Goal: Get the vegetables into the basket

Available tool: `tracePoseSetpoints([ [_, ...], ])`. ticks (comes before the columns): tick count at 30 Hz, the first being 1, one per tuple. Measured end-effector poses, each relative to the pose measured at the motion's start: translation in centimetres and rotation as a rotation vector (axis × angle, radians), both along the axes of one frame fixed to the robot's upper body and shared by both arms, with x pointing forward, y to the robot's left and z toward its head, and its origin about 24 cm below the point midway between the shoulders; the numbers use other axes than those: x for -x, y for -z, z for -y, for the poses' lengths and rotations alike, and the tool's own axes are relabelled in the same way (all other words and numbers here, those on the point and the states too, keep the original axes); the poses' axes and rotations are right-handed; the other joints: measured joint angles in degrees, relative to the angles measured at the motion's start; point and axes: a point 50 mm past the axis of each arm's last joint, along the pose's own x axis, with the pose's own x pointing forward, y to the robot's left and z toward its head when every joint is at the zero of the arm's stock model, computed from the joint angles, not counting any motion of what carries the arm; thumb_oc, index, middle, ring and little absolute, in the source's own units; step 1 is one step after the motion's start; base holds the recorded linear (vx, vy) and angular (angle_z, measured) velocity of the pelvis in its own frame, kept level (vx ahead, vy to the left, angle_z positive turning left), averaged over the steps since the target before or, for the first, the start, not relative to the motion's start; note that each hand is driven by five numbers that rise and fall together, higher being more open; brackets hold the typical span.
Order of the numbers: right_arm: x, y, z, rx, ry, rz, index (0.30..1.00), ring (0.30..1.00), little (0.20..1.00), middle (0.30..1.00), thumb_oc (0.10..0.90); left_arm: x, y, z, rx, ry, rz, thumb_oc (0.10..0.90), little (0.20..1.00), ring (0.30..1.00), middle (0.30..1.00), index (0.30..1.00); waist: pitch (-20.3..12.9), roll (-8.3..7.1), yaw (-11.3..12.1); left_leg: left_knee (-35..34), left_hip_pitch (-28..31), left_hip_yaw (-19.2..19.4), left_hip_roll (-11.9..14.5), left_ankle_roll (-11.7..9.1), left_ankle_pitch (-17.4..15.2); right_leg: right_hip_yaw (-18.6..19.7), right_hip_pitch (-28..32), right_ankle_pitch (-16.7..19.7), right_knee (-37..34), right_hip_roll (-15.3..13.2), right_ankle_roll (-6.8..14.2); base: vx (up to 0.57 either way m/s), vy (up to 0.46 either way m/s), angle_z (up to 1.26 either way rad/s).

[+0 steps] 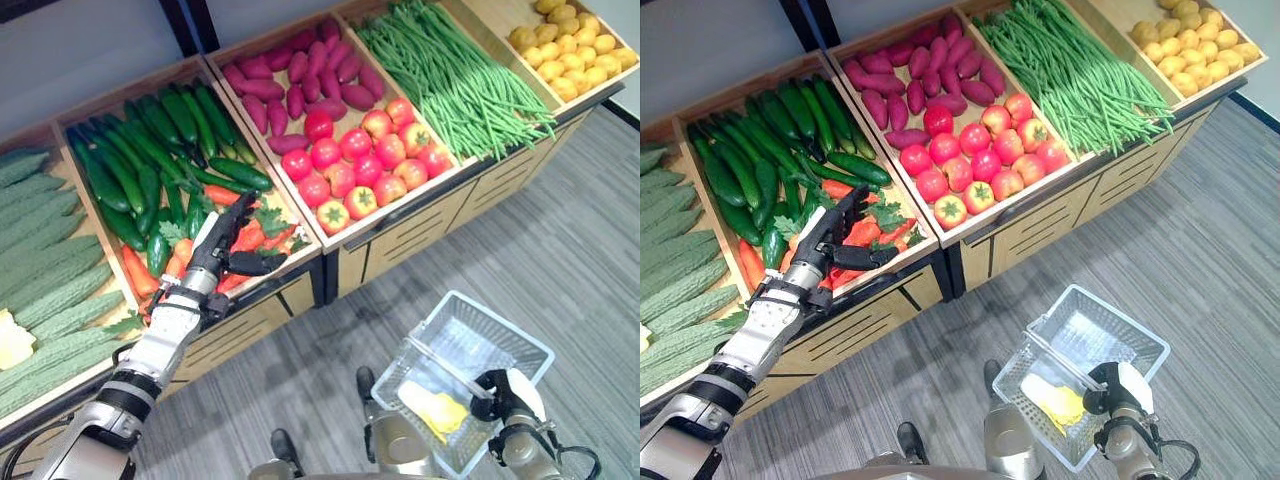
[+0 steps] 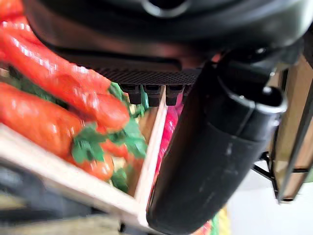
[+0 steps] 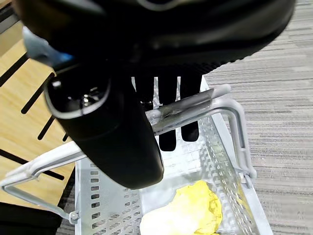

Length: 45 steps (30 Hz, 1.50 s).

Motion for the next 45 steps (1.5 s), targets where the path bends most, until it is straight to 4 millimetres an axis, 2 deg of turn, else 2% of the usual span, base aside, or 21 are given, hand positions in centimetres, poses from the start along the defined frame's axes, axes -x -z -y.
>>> tracePoseSetpoints([
  [5, -1.2, -0.3, -0.7, -0.004, -0.044, 0.025, 0.300, 0.300, 0.300, 0.300, 0.400, -0.5, -1.6, -0.5, -0.244, -0.051, 0.119, 0.900, 1.000, 1.000, 1.000, 1.000, 1.15, -1.22, 0.15, 0.00, -0.30, 0.02, 0.10, -0.07, 0.04, 0.01, -0.30, 0.00, -0.02, 0.09, 0.00, 0.00, 0.000, 0.00],
  [10, -1.2, -0.3, -0.8, -0.006, -0.051, 0.031, 0.300, 0.300, 0.300, 0.300, 0.400, -0.9, -2.5, 0.1, -0.378, -0.034, 0.196, 0.900, 1.000, 1.000, 1.000, 1.000, 1.24, -1.30, 0.63, 0.00, -0.52, 0.02, 0.10, -0.07, 0.04, -0.04, -0.47, 0.04, 0.02, 0.11, -0.04, 0.00, 0.000, 0.00],
  [12, -1.1, -0.2, -0.8, -0.004, -0.050, 0.027, 0.300, 0.300, 0.300, 0.300, 0.400, -1.3, -2.4, 0.6, -0.459, -0.006, 0.196, 0.900, 1.000, 1.000, 1.000, 1.000, 1.27, -1.28, 1.17, -0.01, -0.53, 0.00, 0.10, -0.07, 0.04, -0.04, -0.47, 0.03, -0.01, 0.10, -0.03, 0.00, 0.000, 0.00],
  [14, -1.4, -0.3, -0.8, -0.007, -0.056, 0.037, 0.300, 0.300, 0.300, 0.300, 0.400, -1.3, -1.4, 0.7, -0.549, 0.022, 0.169, 0.900, 1.000, 1.000, 1.000, 1.000, 1.37, -1.26, 1.02, -0.01, -0.55, 0.04, 0.10, -0.07, 0.04, 0.00, -0.54, -0.13, -0.02, 0.11, 0.18, 0.00, 0.000, 0.00],
  [17, -1.7, -0.4, -0.9, 0.000, -0.052, 0.052, 0.300, 0.300, 0.300, 0.300, 0.400, -1.4, -0.5, 1.1, -0.570, 0.017, 0.148, 0.900, 1.000, 1.000, 1.000, 1.000, 2.36, -1.23, 1.18, 0.00, -0.89, 0.04, 0.09, -0.13, 0.09, 0.04, -0.88, -0.14, -0.03, 0.11, 0.20, 0.00, 0.000, 0.00],
  [20, -1.8, -0.5, -0.9, 0.000, -0.052, 0.054, 0.300, 0.300, 0.300, 0.300, 0.400, -1.6, -0.5, 0.6, -0.587, -0.019, 0.144, 0.900, 1.000, 1.000, 1.000, 1.000, 2.38, -1.22, 1.77, 0.00, -0.89, 0.02, 0.10, -0.13, 0.09, 0.03, -0.86, -0.13, -0.04, 0.12, 0.19, 0.00, 0.000, 0.00],
  [25, -1.8, -0.4, -1.0, -0.003, -0.053, 0.058, 0.300, 0.300, 0.300, 0.300, 0.400, -1.8, -0.3, 1.3, -0.592, -0.043, 0.167, 0.900, 1.000, 1.000, 1.000, 1.000, 2.41, -1.26, 2.38, -0.01, -0.95, -0.04, 0.10, -0.14, 0.12, -0.02, -0.87, -0.19, -0.26, 0.09, 0.26, 0.00, 0.000, 0.00],
  [26, -1.8, -0.4, -1.0, -0.003, -0.053, 0.057, 0.300, 0.300, 0.300, 0.300, 0.400, -1.8, -0.3, 1.5, -0.593, -0.046, 0.172, 0.820, 0.887, 0.887, 0.887, 0.887, 2.40, -1.26, 2.49, -0.02, -0.95, -0.04, 0.10, -0.14, 0.14, -0.02, -0.87, -0.28, -0.27, 0.08, 0.38, 0.00, 0.000, 0.00],
  [27, -1.7, -0.4, -1.0, -0.002, -0.052, 0.055, 0.300, 0.300, 0.300, 0.300, 0.400, -1.9, -0.1, 1.6, -0.585, -0.055, 0.170, 0.708, 0.731, 0.731, 0.731, 0.731, 2.41, -1.27, 2.73, -0.19, -0.98, -0.07, 0.10, -0.15, 0.17, -0.03, -0.87, -0.36, -0.28, 0.06, 0.46, 0.00, 0.000, 0.00],
  [28, -1.7, -0.3, -1.0, -0.001, -0.050, 0.052, 0.300, 0.300, 0.300, 0.300, 0.400, -1.9, 0.0, 1.7, -0.575, -0.062, 0.166, 0.576, 0.547, 0.547, 0.547, 0.547, 2.41, -1.26, 2.91, -0.25, -0.98, -0.11, 0.09, -0.15, 0.17, -0.06, -0.87, -0.37, -0.28, 0.05, 0.46, 0.00, 0.000, 0.00],
  [29, -1.6, -0.3, -0.9, 0.000, -0.049, 0.051, 0.300, 0.300, 0.300, 0.300, 0.400, -2.0, 0.2, 1.8, -0.570, -0.069, 0.160, 0.400, 0.300, 0.300, 0.300, 0.300, 2.41, -1.28, 3.23, -0.24, -1.01, -0.18, 0.09, -0.14, 0.17, -0.08, -0.88, -0.37, -0.28, 0.05, 0.46, 0.00, 0.009, 0.03],
  [36, -2.4, -0.6, -1.3, 0.000, -0.074, 0.067, 0.300, 0.300, 0.300, 0.300, 0.400, -2.0, 1.5, 2.0, -0.632, -0.040, 0.107, 0.400, 0.300, 0.300, 0.300, 0.300, 2.41, -1.28, 3.29, -0.28, -1.28, -0.28, -0.09, 0.34, 0.38, -0.02, -1.16, -0.41, -0.28, -0.17, 0.38, 0.00, 0.000, 0.00],
  [39, -3.0, -0.8, -1.7, -0.004, -0.097, 0.084, 0.300, 0.300, 0.300, 0.300, 0.400, -4.6, 0.6, 1.1, -0.675, -0.140, 0.042, 0.400, 0.300, 0.300, 0.300, 0.300, 2.40, -1.32, 2.83, -0.28, -1.94, -0.16, -0.22, 0.42, 0.73, 0.02, -1.96, -0.09, -0.27, -0.28, 0.30, 0.00, 0.014, -0.04],
  [41, -3.3, -0.9, -1.8, -0.004, -0.104, 0.091, 0.300, 0.300, 0.300, 0.300, 0.400, -5.3, 0.2, 0.7, -0.698, -0.163, -0.007, 0.400, 0.300, 0.300, 0.300, 0.300, 2.35, -1.24, 1.44, -0.27, -1.74, -0.03, -0.16, 0.07, 0.93, 0.12, -1.91, 0.41, -0.26, -0.10, 0.57, 0.00, 0.010, -0.07],
  [43, -3.0, -0.8, -1.7, -0.002, -0.099, 0.080, 0.300, 0.300, 0.300, 0.300, 0.400, -5.4, 0.3, 0.5, -0.704, -0.165, -0.030, 0.400, 0.300, 0.300, 0.300, 0.300, 2.34, -1.22, 1.39, -0.25, -1.29, 0.35, -0.08, 0.03, 0.91, 0.16, -1.62, 1.10, 0.02, 0.10, -0.33, 0.00, 0.007, -0.09],
  [45, -3.0, -0.7, -1.7, -0.002, -0.098, 0.077, 0.300, 0.300, 0.300, 0.300, 0.400, -5.5, 0.5, 0.5, -0.703, -0.164, -0.042, 0.400, 0.300, 0.300, 0.300, 0.300, 2.33, -1.23, 1.41, -0.25, -0.87, 0.53, -0.07, 0.06, 0.82, 0.21, -1.22, 1.11, 0.03, 0.15, -0.33, 0.00, 0.003, -0.02],
])
